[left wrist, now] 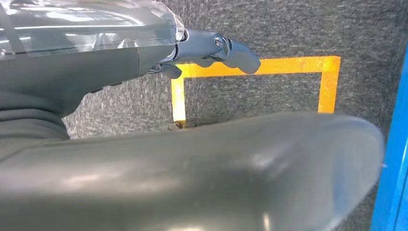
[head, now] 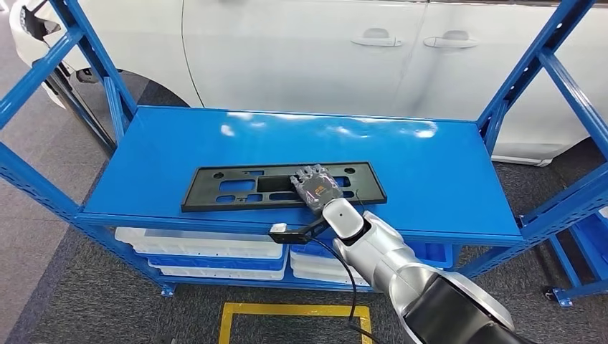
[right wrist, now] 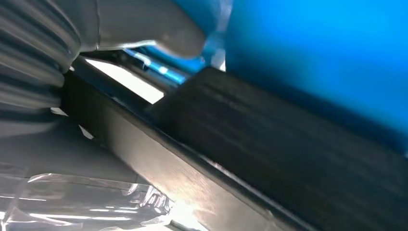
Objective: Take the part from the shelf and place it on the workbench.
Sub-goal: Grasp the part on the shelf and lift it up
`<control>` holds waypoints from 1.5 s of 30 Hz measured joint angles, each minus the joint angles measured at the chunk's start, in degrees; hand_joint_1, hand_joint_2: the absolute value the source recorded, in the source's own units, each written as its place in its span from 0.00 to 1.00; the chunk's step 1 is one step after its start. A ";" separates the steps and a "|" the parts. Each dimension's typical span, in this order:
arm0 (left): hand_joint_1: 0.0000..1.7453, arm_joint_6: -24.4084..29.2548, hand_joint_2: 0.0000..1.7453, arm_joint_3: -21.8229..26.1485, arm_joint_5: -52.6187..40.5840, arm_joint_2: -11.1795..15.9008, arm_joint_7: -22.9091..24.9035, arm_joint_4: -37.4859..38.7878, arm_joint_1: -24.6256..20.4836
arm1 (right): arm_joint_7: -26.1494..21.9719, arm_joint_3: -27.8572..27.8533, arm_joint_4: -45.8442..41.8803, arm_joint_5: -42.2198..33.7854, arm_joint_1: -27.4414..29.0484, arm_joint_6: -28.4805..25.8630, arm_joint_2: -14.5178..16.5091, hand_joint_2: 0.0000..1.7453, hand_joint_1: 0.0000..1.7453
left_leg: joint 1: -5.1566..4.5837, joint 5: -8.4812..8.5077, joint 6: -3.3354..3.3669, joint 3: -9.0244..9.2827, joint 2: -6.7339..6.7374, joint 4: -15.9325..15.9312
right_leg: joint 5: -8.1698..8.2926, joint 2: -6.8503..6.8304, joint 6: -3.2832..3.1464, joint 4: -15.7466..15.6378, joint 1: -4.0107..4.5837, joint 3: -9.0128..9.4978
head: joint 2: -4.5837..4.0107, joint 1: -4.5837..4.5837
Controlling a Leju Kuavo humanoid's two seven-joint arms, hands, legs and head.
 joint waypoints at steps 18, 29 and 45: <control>0.00 -0.35 0.00 0.58 -1.72 0.30 -3.25 -0.02 -0.62 | 1.37 -3.80 1.18 -1.08 -1.27 -1.12 -1.09 1.00 1.00 | 0.45 -0.50 -2.76 -1.16 0.13 2.79 | 4.64 -0.14 -1.64 -13.33 -0.08 6.52 | 0.00 0.00; 0.00 -1.37 0.00 0.60 -2.50 0.26 -4.43 -0.02 -1.01 | -5.64 -10.10 -0.27 -7.37 -0.38 -11.91 -1.23 1.00 1.00 | 0.11 -0.07 0.02 -0.40 -0.07 0.09 | -1.55 -0.09 0.54 3.12 -0.35 -2.55 | 0.00 0.00; 0.00 -2.42 0.00 9.14 8.36 0.04 -9.75 -0.02 -0.05 | -42.66 -28.05 -55.10 -82.20 24.97 14.69 -2.05 1.00 1.00 | 0.28 -7.06 -2.72 -6.88 0.03 15.28 | 5.40 -0.42 -2.72 -13.30 0.05 4.99 | 0.00 -0.01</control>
